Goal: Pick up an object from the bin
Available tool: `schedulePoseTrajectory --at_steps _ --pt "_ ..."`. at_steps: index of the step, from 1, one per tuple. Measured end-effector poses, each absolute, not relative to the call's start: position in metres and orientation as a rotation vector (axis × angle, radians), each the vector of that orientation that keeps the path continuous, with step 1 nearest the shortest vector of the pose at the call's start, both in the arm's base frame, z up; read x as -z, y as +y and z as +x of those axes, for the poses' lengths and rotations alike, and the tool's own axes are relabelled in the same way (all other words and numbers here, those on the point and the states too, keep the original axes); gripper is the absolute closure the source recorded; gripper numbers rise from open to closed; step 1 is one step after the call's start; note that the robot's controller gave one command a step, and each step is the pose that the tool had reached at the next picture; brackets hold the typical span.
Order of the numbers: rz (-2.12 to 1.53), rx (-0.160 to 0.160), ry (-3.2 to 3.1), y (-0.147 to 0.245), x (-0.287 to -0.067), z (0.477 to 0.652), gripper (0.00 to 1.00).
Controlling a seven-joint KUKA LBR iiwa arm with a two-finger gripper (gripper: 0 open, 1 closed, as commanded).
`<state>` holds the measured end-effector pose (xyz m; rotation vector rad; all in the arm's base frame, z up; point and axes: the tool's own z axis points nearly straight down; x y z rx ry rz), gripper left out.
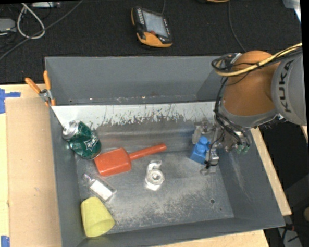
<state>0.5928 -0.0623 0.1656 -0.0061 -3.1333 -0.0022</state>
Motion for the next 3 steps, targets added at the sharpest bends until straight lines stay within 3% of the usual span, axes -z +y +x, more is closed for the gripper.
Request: schedulePoseTrajectory --at_steps 1,2,3 --pt "-0.002 0.001 -3.141 -0.062 -0.17 0.594 0.0" --pt "0.058 0.004 -3.138 -0.131 -0.067 0.622 0.0" --pt "0.163 0.004 -3.143 -0.126 -0.1 0.61 0.0"
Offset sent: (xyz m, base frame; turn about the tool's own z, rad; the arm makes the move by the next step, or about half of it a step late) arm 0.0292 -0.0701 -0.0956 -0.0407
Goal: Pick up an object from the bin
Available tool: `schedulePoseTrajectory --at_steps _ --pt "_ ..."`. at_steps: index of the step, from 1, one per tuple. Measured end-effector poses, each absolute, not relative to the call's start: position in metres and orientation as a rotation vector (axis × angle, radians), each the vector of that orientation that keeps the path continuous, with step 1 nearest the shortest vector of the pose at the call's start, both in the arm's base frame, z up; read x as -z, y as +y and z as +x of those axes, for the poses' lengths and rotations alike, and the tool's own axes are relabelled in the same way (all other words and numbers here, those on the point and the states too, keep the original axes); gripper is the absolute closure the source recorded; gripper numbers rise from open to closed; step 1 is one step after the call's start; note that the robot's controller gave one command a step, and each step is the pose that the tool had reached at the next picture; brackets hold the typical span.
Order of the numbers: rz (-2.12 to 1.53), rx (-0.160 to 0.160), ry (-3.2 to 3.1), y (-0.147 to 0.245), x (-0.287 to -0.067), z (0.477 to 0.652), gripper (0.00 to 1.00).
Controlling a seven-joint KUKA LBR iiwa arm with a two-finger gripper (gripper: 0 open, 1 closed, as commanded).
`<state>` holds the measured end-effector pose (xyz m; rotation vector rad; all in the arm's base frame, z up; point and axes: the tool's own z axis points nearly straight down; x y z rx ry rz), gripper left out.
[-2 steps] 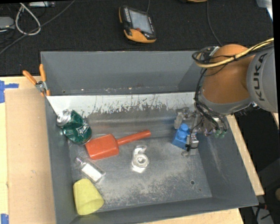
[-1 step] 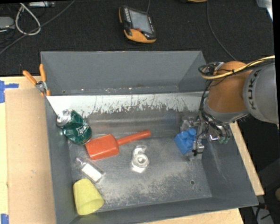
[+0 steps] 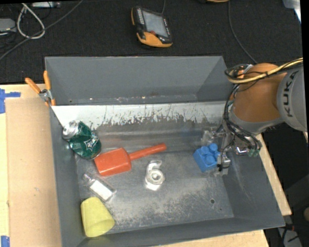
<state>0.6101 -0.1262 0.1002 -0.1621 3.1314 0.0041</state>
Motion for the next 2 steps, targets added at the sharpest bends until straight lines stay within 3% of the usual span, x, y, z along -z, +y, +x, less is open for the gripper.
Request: schedulePoseTrajectory --at_steps 1,2 --pt "-0.072 -0.006 3.147 -0.1305 -0.0711 0.6185 0.0" --pt "-0.086 -0.006 3.134 -0.1258 -0.0697 0.6212 0.0"
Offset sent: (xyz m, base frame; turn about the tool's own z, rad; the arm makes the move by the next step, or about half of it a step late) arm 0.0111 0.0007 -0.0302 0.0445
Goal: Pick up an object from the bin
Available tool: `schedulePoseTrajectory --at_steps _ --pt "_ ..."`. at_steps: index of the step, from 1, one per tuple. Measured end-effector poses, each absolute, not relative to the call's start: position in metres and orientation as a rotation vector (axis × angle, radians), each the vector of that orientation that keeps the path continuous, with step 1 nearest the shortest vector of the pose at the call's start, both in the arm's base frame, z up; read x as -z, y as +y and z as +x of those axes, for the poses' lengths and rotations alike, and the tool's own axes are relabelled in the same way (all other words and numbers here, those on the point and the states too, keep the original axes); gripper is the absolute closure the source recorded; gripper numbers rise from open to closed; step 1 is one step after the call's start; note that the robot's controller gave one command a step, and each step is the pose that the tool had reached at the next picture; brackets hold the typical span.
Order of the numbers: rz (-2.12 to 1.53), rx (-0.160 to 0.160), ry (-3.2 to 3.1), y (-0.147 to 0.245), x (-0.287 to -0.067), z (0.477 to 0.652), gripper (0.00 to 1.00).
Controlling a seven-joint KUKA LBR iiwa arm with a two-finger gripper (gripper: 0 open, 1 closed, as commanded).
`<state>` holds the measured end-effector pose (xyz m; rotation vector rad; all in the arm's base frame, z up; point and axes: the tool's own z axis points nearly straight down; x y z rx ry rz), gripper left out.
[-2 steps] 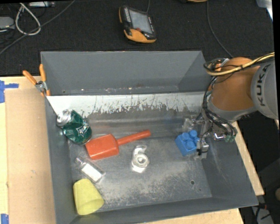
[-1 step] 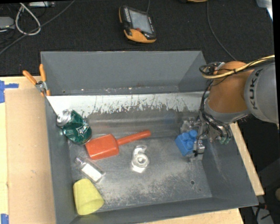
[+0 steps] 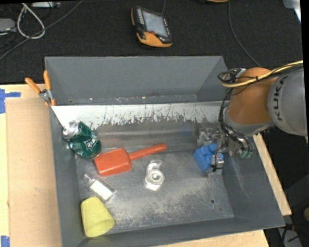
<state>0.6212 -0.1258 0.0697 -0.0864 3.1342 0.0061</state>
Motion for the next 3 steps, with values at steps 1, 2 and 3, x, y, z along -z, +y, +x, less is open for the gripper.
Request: schedulePoseTrajectory --at_steps 1,2,3 --pt "-0.076 -0.008 3.144 -0.1293 -0.071 0.6195 1.0" --pt "-0.077 -0.008 3.144 -0.1293 -0.071 0.6195 1.0" --pt "-0.077 -0.009 3.146 -0.1288 -0.0756 0.6188 1.0"
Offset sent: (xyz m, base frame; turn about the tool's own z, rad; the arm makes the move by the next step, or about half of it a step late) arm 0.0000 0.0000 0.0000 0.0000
